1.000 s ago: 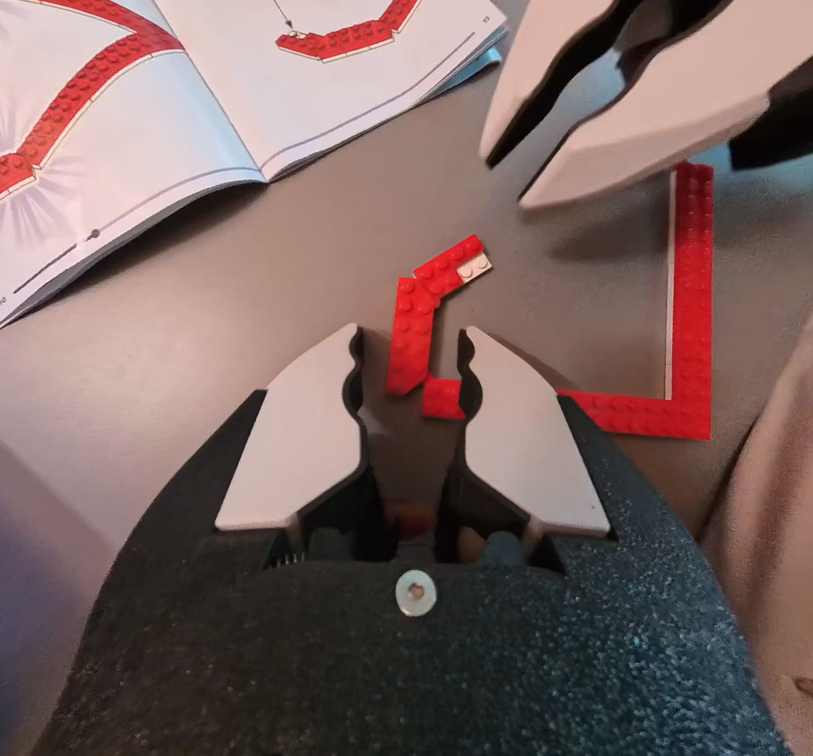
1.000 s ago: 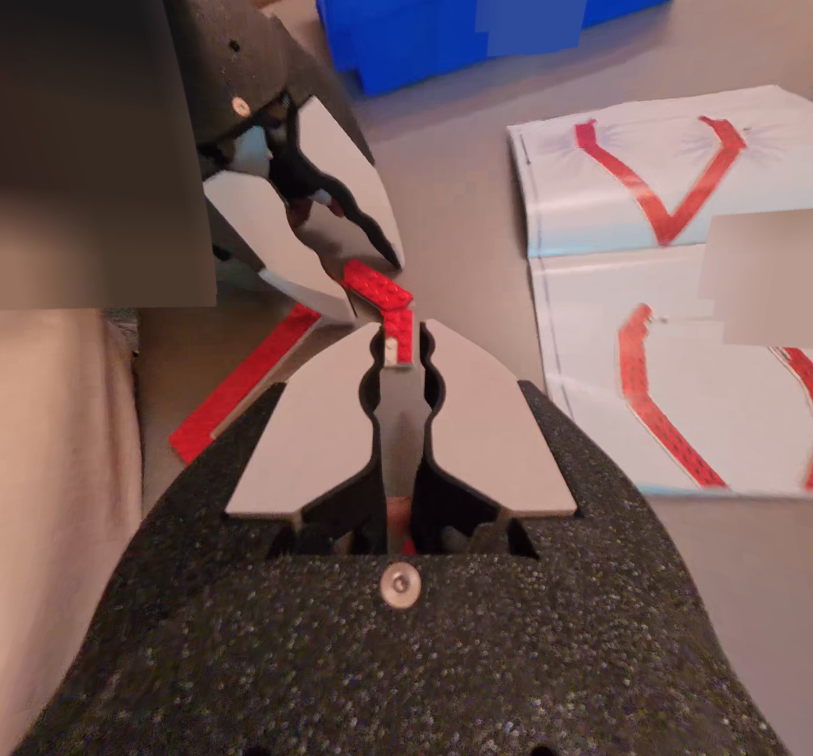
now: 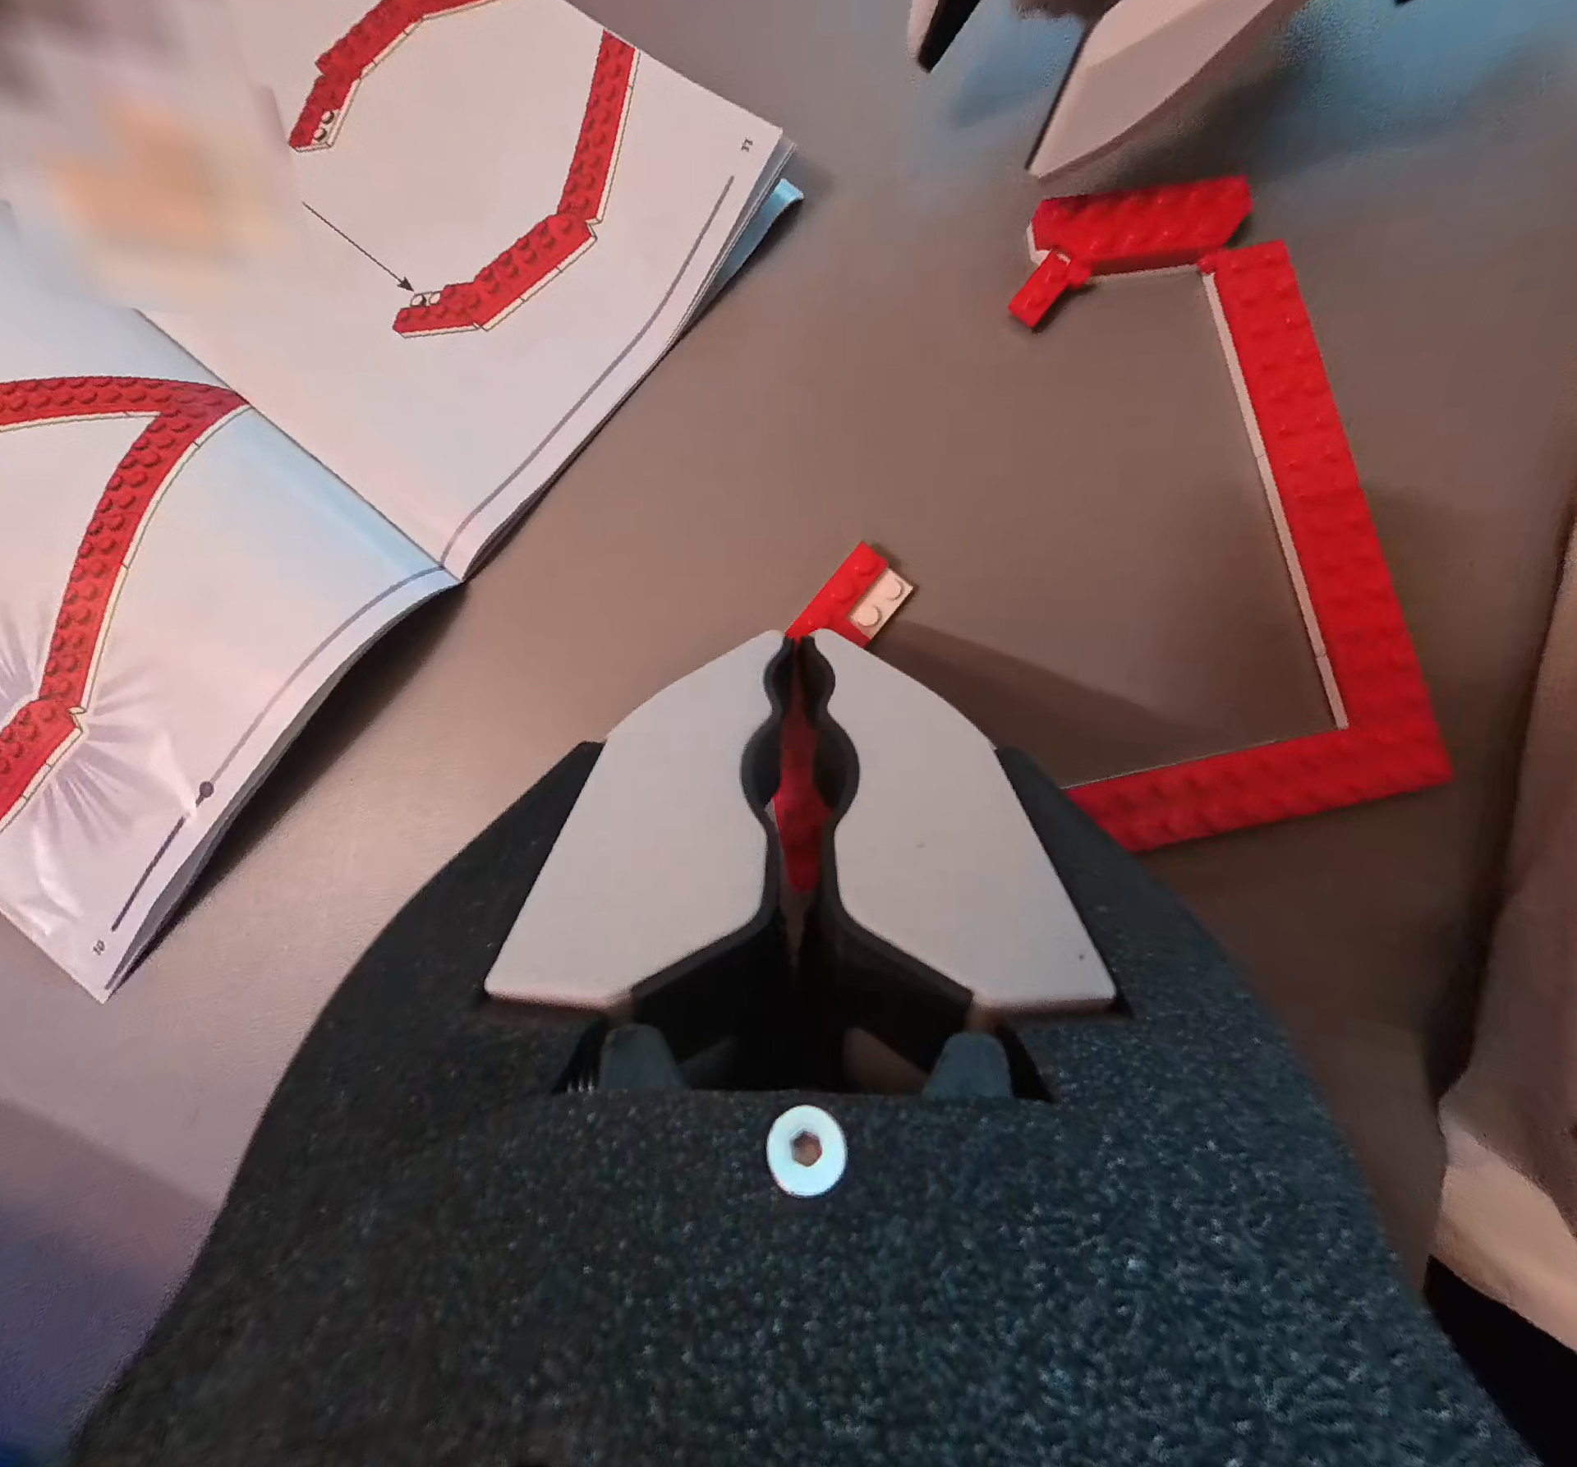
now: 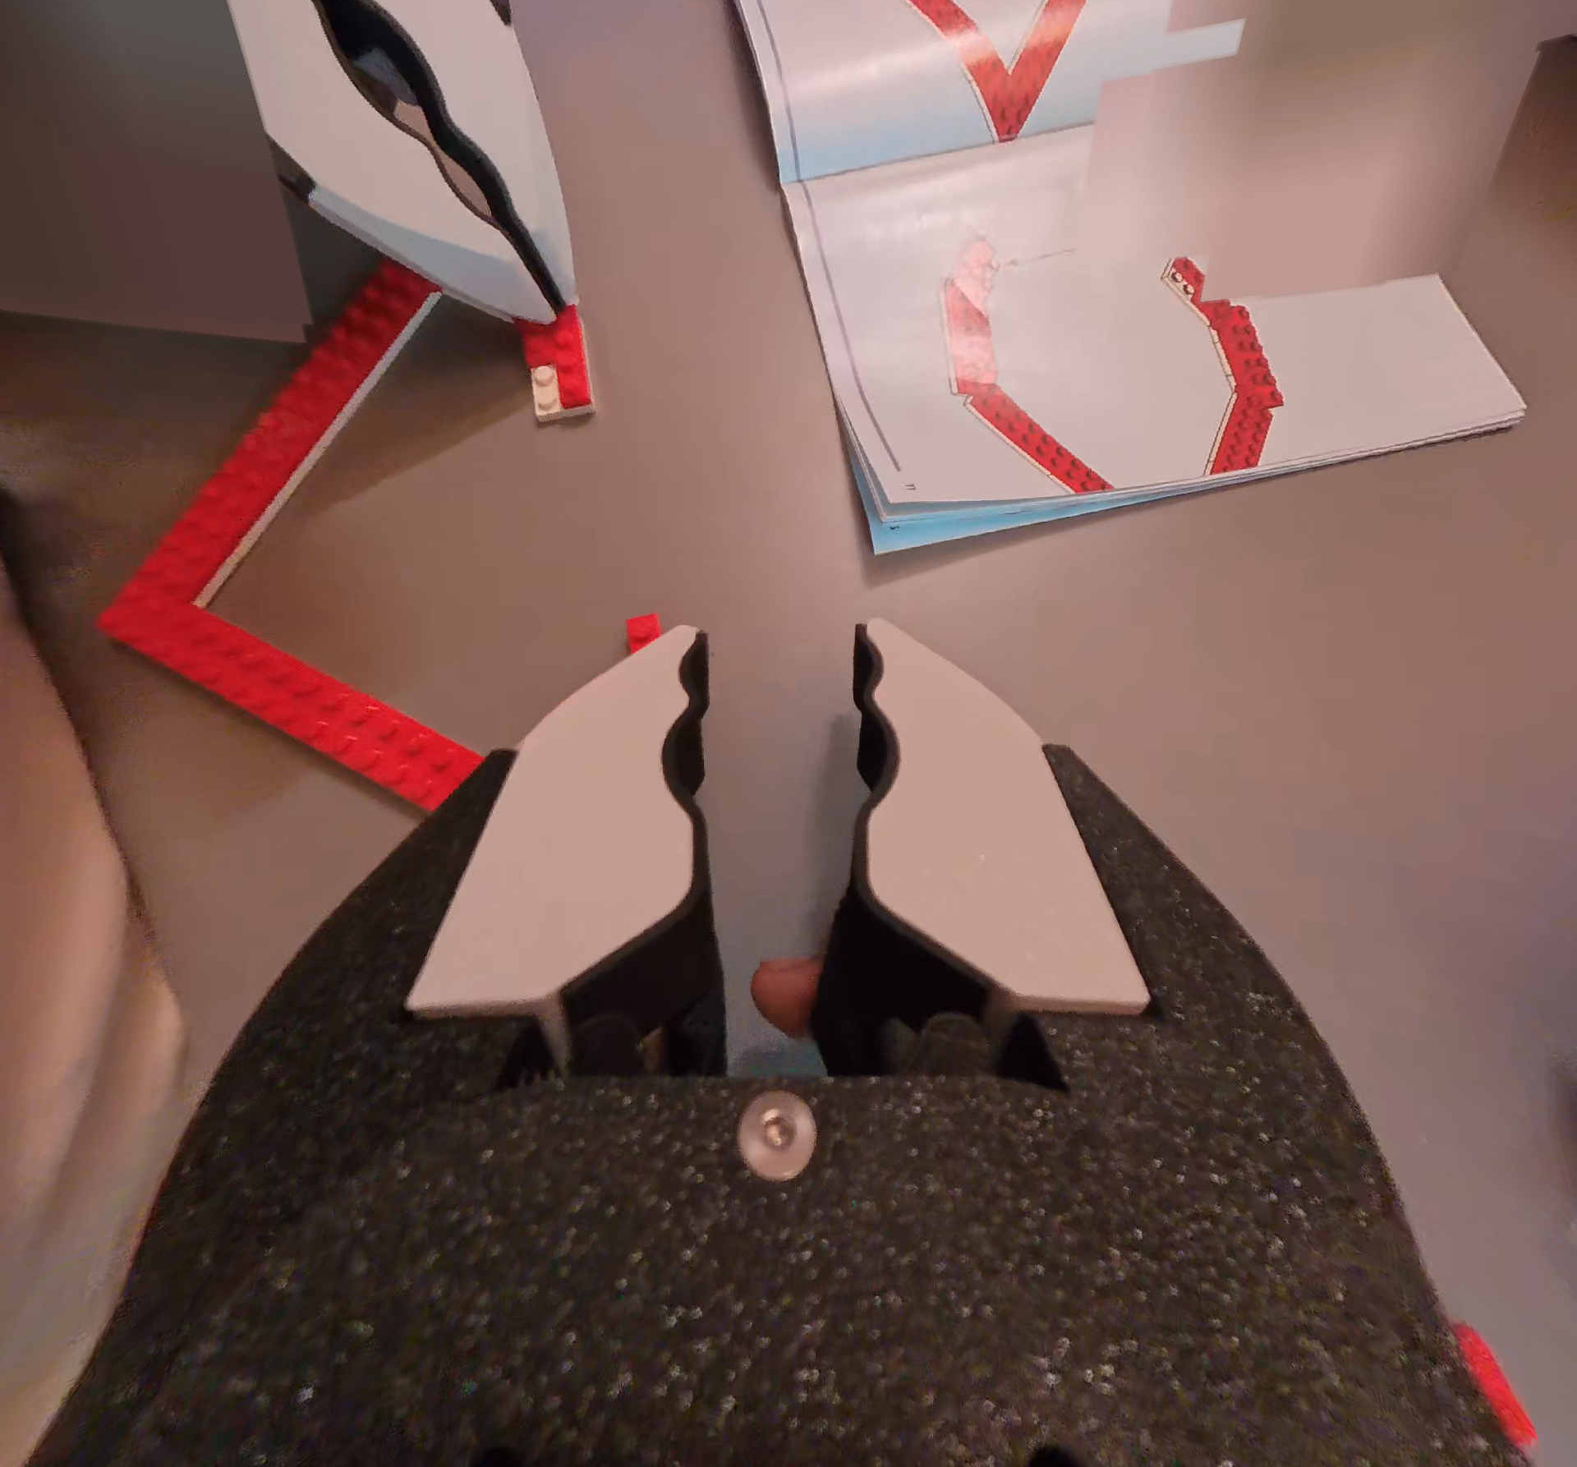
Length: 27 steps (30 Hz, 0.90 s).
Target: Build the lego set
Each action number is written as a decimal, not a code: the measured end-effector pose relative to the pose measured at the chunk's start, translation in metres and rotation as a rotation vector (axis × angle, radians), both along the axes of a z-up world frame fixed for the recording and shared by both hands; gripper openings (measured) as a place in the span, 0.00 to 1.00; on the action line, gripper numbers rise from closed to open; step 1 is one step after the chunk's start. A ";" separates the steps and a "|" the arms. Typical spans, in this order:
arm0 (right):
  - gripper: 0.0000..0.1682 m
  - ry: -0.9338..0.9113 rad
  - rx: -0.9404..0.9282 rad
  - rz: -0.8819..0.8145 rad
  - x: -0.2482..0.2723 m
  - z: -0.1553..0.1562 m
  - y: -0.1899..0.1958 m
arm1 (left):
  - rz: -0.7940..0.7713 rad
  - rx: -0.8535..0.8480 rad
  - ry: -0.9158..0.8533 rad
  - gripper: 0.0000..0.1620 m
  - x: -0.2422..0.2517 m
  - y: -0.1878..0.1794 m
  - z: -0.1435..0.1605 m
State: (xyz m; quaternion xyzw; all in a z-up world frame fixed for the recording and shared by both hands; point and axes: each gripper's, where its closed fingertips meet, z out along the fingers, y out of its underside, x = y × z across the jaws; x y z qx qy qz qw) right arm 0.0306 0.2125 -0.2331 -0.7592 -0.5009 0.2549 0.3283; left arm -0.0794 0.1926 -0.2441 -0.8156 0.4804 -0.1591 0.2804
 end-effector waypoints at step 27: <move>0.12 -0.115 0.086 0.199 -0.008 -0.015 -0.009 | 0.064 0.153 -0.194 0.22 0.029 -0.001 0.039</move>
